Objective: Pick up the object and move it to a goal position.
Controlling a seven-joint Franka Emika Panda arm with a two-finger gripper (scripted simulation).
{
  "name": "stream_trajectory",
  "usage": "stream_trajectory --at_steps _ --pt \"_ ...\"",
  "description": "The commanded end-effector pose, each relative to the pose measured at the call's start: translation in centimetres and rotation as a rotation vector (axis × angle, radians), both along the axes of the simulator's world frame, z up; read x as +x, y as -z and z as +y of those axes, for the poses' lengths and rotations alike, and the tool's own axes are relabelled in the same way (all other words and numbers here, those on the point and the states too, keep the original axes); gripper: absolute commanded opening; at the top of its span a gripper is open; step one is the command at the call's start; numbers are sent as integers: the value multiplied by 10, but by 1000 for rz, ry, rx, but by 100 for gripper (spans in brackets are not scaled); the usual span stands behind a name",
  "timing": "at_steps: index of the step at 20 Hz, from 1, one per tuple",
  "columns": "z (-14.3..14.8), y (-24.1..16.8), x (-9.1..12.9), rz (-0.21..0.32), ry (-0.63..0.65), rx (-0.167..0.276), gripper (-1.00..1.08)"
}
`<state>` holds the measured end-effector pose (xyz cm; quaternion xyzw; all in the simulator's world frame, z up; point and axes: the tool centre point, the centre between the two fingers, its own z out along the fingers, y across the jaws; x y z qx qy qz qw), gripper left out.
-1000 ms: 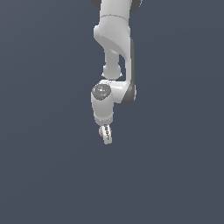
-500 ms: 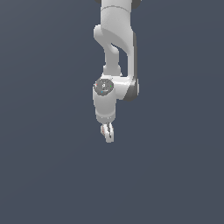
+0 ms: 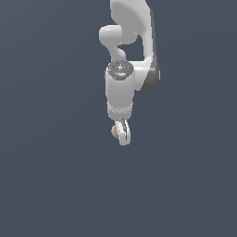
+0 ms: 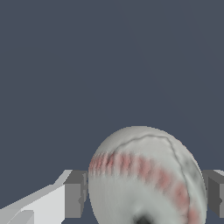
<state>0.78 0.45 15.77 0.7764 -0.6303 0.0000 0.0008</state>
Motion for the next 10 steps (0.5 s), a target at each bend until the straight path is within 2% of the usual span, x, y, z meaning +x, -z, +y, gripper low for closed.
stream_trajectory --at_steps 1,10 --pt "9 -24 5 -1 1 -1 -100" --pt "28 -73 15 -1 0 0 -100"
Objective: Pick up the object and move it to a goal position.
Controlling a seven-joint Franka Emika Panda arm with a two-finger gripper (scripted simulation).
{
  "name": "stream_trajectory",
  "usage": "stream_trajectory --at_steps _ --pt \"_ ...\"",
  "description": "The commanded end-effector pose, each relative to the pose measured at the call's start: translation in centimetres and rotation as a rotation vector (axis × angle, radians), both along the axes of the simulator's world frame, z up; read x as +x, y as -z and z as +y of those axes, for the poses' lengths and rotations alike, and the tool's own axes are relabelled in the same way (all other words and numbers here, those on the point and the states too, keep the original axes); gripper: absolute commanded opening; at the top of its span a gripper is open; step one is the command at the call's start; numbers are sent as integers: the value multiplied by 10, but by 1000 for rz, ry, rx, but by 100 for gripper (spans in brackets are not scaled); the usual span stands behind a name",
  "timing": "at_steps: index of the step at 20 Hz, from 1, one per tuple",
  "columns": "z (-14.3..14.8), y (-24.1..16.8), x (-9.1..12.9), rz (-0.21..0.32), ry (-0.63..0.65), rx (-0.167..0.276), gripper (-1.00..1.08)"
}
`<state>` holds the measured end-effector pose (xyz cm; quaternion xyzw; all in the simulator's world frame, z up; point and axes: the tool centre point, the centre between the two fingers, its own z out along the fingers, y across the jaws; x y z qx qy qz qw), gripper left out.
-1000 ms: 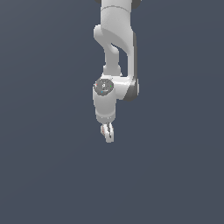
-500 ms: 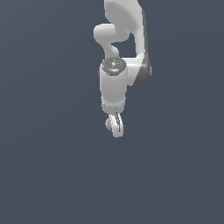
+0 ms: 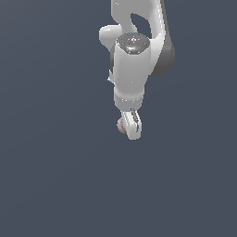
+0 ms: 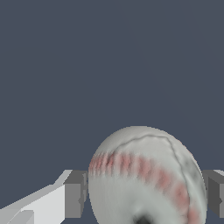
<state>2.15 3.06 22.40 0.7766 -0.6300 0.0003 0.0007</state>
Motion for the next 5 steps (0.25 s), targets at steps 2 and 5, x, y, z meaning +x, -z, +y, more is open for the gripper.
stream_trajectory --at_steps 2,5 --pt "4 -11 3 -1 0 0 -100" --pt "5 -13 3 -1 0 0 -100"
